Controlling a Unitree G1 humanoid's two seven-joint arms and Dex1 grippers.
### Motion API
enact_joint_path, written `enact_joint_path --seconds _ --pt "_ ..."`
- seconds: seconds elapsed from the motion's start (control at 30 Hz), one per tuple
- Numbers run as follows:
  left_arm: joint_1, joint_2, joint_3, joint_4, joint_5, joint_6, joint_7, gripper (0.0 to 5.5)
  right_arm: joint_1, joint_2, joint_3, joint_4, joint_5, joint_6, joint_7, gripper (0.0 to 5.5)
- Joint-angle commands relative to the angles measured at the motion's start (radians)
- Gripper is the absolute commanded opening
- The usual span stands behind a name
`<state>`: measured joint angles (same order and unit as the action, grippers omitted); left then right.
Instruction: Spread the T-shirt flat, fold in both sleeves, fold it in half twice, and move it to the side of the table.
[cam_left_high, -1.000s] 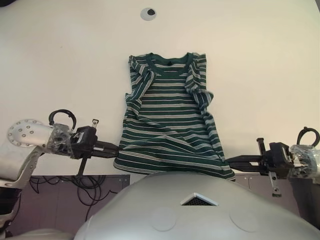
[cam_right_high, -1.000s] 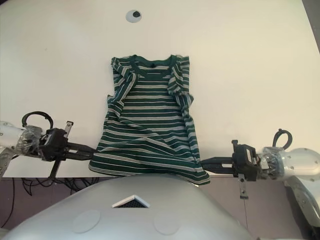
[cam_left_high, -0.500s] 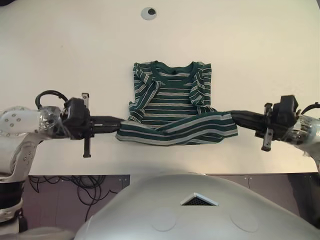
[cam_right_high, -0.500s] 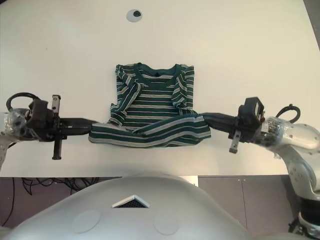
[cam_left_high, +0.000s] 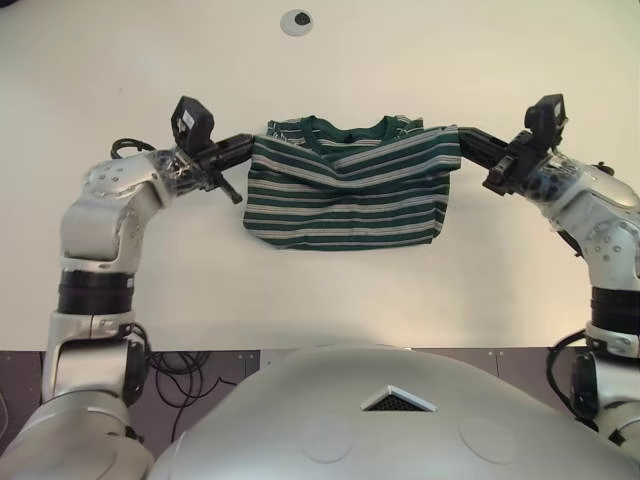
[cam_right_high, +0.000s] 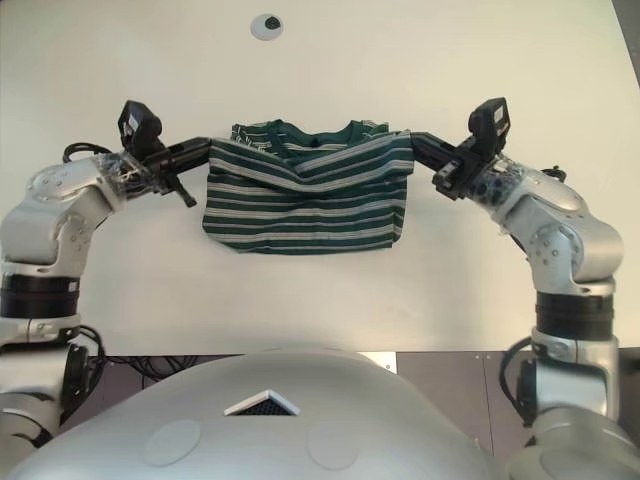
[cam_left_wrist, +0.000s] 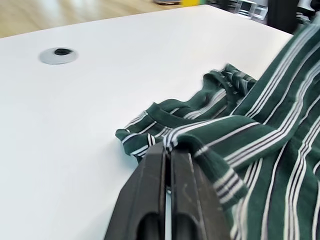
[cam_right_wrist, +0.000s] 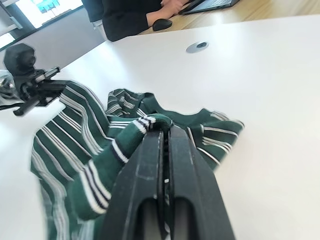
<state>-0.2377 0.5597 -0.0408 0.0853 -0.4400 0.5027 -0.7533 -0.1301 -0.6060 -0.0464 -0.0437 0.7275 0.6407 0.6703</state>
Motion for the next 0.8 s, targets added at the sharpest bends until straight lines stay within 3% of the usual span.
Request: enact_joint_path --seconds 0.03,0.23,0.43,0.53,0.63,0.73,0.8 --pt "-0.129 -0.087 0.026 0.149 0.006 0.005 0.039 0.49 -0.079 0.062 0.001 0.141 -0.055 -0.006 -0.013 0.35" --pt "-0.279 -0.165 0.106 0.46 0.005 0.034 0.107 1.33 -0.176 0.113 -0.039 0.43 -0.141 0.008 -0.079 1.5" --pt "-0.41 -0.21 0.236 0.763 -0.012 -0.008 0.204 1.33 -0.243 0.144 -0.108 0.657 -0.191 0.014 -0.152 1.5" --pt "-0.451 -0.208 0.284 0.889 0.02 -0.151 0.276 1.33 -0.253 0.139 -0.154 0.711 -0.206 -0.039 -0.196 1.03" --pt "-0.41 -0.208 0.263 0.851 0.082 -0.397 0.222 1.33 -0.2 0.138 -0.153 0.557 -0.244 -0.25 -0.118 0.57" --pt "-0.311 -0.226 0.225 0.664 0.094 -0.553 0.081 1.08 -0.09 0.14 -0.06 0.278 -0.328 -0.435 -0.036 0.05" --pt "-0.195 -0.226 0.148 0.45 0.097 -0.577 -0.024 0.69 -0.025 0.138 0.026 0.143 -0.401 -0.535 0.006 0.0"
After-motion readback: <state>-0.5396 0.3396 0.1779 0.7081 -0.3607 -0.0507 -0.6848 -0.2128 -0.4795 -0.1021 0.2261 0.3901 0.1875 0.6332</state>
